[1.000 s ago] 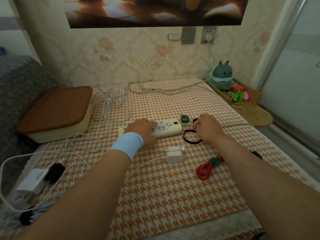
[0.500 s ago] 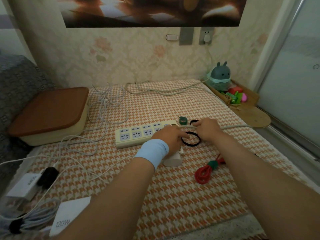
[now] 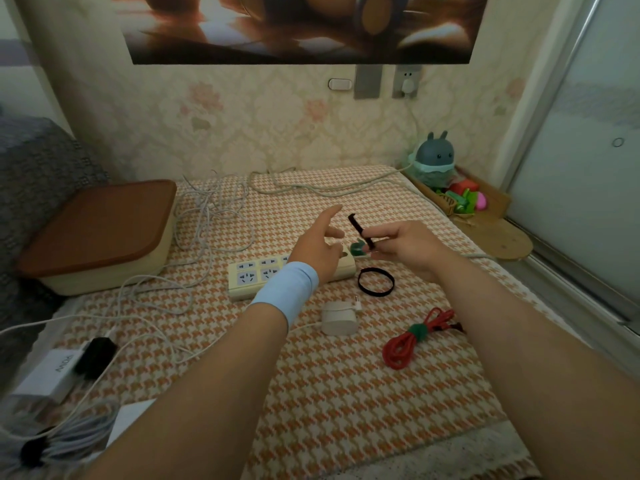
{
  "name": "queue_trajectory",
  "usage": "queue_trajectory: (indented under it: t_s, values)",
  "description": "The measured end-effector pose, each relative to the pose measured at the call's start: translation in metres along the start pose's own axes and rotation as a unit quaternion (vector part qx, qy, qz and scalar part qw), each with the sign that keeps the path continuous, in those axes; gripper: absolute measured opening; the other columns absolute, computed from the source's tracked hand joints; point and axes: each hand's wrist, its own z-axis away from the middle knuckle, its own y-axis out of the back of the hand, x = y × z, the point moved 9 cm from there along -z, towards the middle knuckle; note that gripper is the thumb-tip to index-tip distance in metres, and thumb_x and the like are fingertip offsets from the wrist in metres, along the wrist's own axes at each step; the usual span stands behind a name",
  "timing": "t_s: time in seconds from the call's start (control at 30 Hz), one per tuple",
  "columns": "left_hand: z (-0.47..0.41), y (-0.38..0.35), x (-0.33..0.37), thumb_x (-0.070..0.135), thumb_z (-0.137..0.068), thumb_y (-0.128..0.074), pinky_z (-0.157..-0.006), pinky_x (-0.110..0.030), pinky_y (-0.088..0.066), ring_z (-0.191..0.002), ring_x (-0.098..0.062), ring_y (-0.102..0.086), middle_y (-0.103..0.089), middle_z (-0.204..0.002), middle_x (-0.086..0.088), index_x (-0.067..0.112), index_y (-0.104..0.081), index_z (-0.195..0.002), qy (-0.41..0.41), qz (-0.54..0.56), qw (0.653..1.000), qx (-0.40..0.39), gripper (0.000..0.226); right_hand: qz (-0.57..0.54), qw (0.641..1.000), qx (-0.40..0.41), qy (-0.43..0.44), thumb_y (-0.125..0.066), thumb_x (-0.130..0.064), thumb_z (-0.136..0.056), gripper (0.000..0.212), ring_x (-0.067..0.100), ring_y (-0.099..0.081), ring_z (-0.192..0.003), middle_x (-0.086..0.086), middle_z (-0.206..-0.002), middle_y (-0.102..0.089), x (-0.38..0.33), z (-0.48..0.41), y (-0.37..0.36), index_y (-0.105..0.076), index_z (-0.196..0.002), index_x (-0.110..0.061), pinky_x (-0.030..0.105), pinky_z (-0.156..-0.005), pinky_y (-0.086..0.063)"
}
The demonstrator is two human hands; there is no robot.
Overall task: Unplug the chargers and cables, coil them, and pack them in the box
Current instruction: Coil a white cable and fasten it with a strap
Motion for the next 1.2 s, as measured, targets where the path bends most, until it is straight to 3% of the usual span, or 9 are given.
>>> queue_trajectory:
  t_s: [0.17,0.33,0.5,0.63,0.73,0.9,1.07,1.13,1.2]
  values:
    - [0.004,0.002,0.012,0.002,-0.094,-0.057,-0.085,-0.032,-0.053,-0.1,-0.02,-0.066,-0.045,-0.145,0.005,0.035,-0.049,-0.138,-0.041,-0.014,0.999,-0.028,0.056,-0.008,0.997,-0.075,-0.013,-0.066,0.01,-0.09,0.023,0.021,-0.076,-0.089,0.01,-0.095,-0.078,-0.008,0.018,-0.025,-0.078,-0.098,-0.008,0.025,-0.074,-0.06]
    - [0.017,0.03,-0.012,0.01,-0.095,-0.06,-0.073,-0.035,-0.061,-0.073,-0.018,-0.072,-0.074,-0.088,-0.001,0.015,-0.073,-0.095,0.01,0.025,1.0,0.008,0.014,0.113,0.991,-0.074,0.006,-0.077,-0.019,-0.089,0.006,0.012,-0.071,-0.085,-0.002,-0.087,-0.077,-0.017,0.023,-0.037,-0.08,-0.094,-0.02,0.029,-0.077,-0.058]
    - [0.05,0.068,-0.053,0.011,-0.097,-0.057,-0.062,-0.031,-0.059,-0.068,-0.027,-0.073,-0.076,-0.079,-0.005,0.008,-0.072,-0.101,0.11,0.079,0.99,0.031,0.016,0.093,0.988,-0.119,0.009,-0.07,-0.022,-0.095,0.012,0.015,-0.07,-0.075,-0.002,-0.079,-0.072,-0.029,0.032,-0.074,-0.075,-0.099,-0.012,0.032,-0.068,-0.051]
    - [0.076,0.095,-0.088,0.014,-0.095,-0.062,-0.064,-0.033,-0.06,-0.067,-0.025,-0.072,-0.075,-0.074,-0.002,0.012,-0.075,-0.093,0.151,-0.023,0.987,0.043,0.013,0.176,0.973,-0.147,0.029,-0.073,-0.016,-0.092,0.017,0.015,-0.074,-0.075,0.006,-0.083,-0.075,-0.034,0.039,-0.114,-0.074,-0.097,-0.001,0.024,-0.063,-0.052]
    - [0.088,0.119,-0.099,0.023,-0.091,-0.067,-0.073,-0.037,-0.061,-0.069,-0.016,-0.071,-0.074,-0.083,0.007,0.023,-0.076,-0.085,0.137,-0.141,0.978,0.067,0.012,0.248,0.958,-0.126,0.072,-0.078,-0.01,-0.086,0.001,0.008,-0.069,-0.071,-0.003,-0.078,-0.074,-0.036,0.037,-0.137,-0.079,-0.086,-0.009,0.025,-0.071,-0.058]
    - [0.096,0.127,-0.102,0.038,-0.09,-0.065,-0.081,-0.035,-0.056,-0.082,-0.013,-0.064,-0.072,-0.097,0.01,0.032,-0.074,-0.091,0.135,-0.291,0.947,0.014,0.01,0.347,0.919,-0.161,0.1,-0.069,-0.013,-0.094,0.019,0.007,-0.065,-0.089,-0.004,-0.103,-0.074,-0.032,0.037,-0.167,-0.078,-0.111,-0.018,0.034,-0.09,-0.057]
    - [0.097,0.138,-0.092,0.047,-0.093,-0.056,-0.072,-0.037,-0.052,-0.082,-0.023,-0.06,-0.062,-0.096,-0.001,0.018,-0.058,-0.1,0.141,-0.263,0.954,0.031,0.029,0.411,0.901,-0.133,0.049,-0.048,-0.016,-0.103,0.035,0.028,-0.058,-0.122,0.005,-0.14,-0.057,-0.026,0.038,-0.14,-0.062,-0.135,-0.013,0.035,-0.095,-0.049]
    - [0.097,0.136,-0.081,0.043,-0.095,-0.055,-0.063,-0.034,-0.047,-0.069,-0.024,-0.054,-0.059,-0.082,-0.007,0.015,-0.055,-0.087,0.121,-0.252,0.96,0.032,0.029,0.44,0.889,-0.127,0.003,-0.049,-0.016,-0.099,0.035,0.039,-0.061,-0.115,0.018,-0.134,-0.063,-0.011,0.036,-0.12,-0.066,-0.127,-0.003,0.042,-0.093,-0.054]
    - [0.101,0.119,-0.079,0.042,-0.095,-0.055,-0.056,-0.03,-0.039,-0.057,-0.021,-0.042,-0.049,-0.066,-0.007,0.016,-0.051,-0.072,0.128,-0.273,0.953,-0.033,0.035,0.454,0.88,-0.136,-0.03,-0.05,-0.023,-0.095,0.037,0.041,-0.063,-0.083,0.026,-0.123,-0.064,0.003,0.044,-0.111,-0.068,-0.118,0.001,0.034,-0.067,-0.049]
